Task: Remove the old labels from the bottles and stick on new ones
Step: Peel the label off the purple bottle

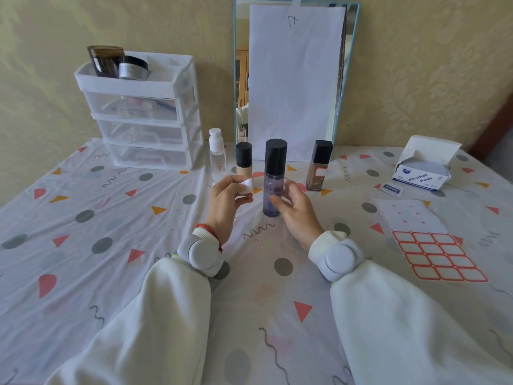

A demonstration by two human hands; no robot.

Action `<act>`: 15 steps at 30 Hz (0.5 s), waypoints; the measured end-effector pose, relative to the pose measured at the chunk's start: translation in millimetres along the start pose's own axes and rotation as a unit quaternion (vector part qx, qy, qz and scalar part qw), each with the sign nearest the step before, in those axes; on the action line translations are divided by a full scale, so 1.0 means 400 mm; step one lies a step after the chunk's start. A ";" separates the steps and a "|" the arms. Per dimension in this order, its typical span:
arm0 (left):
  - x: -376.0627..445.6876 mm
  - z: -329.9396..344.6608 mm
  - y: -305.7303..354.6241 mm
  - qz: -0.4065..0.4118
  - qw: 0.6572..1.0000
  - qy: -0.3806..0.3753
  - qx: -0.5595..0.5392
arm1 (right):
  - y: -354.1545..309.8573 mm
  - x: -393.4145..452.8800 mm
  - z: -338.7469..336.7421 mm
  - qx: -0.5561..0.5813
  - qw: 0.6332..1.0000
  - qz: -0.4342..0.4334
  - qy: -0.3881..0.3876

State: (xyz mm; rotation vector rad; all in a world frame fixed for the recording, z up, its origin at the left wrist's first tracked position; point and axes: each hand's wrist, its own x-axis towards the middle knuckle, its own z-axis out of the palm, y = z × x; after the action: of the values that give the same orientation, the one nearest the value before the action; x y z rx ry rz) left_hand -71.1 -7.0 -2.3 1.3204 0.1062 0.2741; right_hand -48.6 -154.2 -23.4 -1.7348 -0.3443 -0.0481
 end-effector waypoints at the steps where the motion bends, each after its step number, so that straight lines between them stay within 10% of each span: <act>1: 0.000 0.000 0.000 0.000 1.000 -0.001 0.008 | 0.002 0.001 0.000 -0.003 1.000 0.005 0.001; 9: -0.007 0.002 0.001 0.000 1.000 -0.022 0.019 | 0.015 0.004 0.000 -0.006 1.000 0.028 0.013; 15: -0.017 0.000 0.011 0.012 0.997 -0.077 -0.010 | -0.033 -0.021 -0.030 0.043 0.978 -0.062 0.197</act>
State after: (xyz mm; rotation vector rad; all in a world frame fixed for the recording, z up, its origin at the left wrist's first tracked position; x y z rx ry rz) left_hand -78.2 -7.7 1.2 1.3189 -0.0425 0.1923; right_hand -58.1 -165.6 -10.3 -1.5723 -0.1580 -0.4543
